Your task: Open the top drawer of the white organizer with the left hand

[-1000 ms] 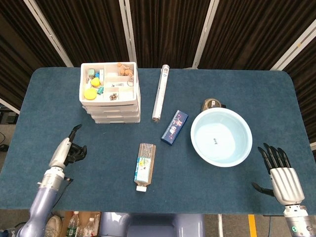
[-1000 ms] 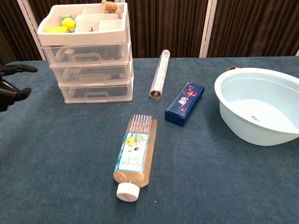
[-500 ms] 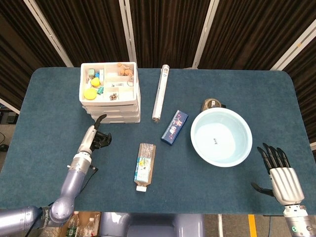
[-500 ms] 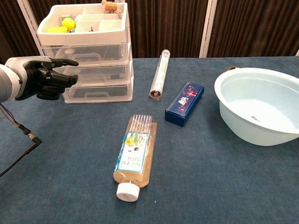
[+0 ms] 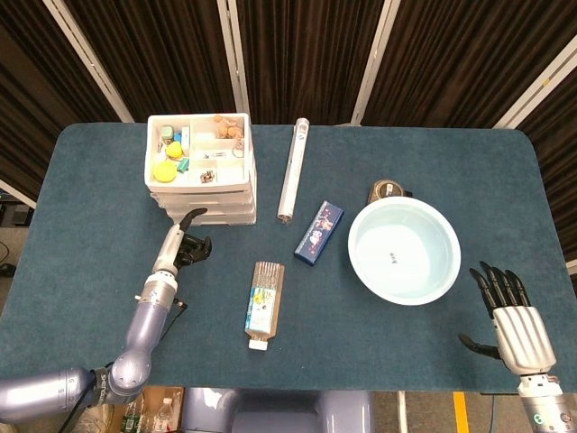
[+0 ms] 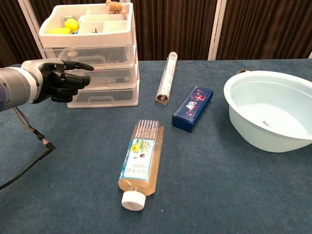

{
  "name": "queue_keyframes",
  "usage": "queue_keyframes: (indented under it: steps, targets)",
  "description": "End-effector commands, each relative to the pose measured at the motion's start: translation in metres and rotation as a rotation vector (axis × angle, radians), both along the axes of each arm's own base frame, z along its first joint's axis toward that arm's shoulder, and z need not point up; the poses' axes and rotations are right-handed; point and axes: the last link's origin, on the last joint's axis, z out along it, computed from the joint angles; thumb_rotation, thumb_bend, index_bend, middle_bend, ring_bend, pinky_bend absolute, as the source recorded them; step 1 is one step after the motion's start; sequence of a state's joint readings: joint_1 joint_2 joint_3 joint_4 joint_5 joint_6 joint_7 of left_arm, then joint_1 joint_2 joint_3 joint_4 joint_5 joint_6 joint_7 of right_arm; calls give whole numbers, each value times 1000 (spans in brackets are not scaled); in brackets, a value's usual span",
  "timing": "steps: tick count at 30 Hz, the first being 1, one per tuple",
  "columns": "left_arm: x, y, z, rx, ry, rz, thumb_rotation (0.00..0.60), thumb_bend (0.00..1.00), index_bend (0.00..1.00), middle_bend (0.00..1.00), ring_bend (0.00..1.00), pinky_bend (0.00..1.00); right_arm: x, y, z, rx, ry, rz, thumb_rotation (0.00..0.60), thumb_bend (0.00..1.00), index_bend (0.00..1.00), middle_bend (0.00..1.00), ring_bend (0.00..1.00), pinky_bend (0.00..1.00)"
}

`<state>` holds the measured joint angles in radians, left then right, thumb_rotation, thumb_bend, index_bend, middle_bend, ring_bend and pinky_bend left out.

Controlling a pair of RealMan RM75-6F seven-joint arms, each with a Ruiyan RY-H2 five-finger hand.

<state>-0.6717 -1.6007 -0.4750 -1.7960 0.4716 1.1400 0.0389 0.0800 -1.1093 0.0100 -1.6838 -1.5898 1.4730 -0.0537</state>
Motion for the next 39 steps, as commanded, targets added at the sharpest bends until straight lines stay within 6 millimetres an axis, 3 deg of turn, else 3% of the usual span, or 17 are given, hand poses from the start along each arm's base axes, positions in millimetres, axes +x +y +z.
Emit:
queue_keyframes:
  steps: [1, 27, 39]
  targets:
    - [1, 0, -1, 10, -11, -3, 600, 583, 147, 990, 982, 1000, 0, 0, 0, 0, 1, 2, 600, 72, 0, 0, 0, 0]
    - [6, 17, -15, 31, -98, 36, 600, 583, 147, 996, 982, 1000, 0, 0, -1, 2, 1, -2, 600, 73, 0, 0, 0, 0]
    - [12, 24, -19, 27, -125, 20, 600, 584, 232, 999, 983, 1000, 0, -1, -1, 5, 2, -2, 600, 73, 0, 0, 0, 0]
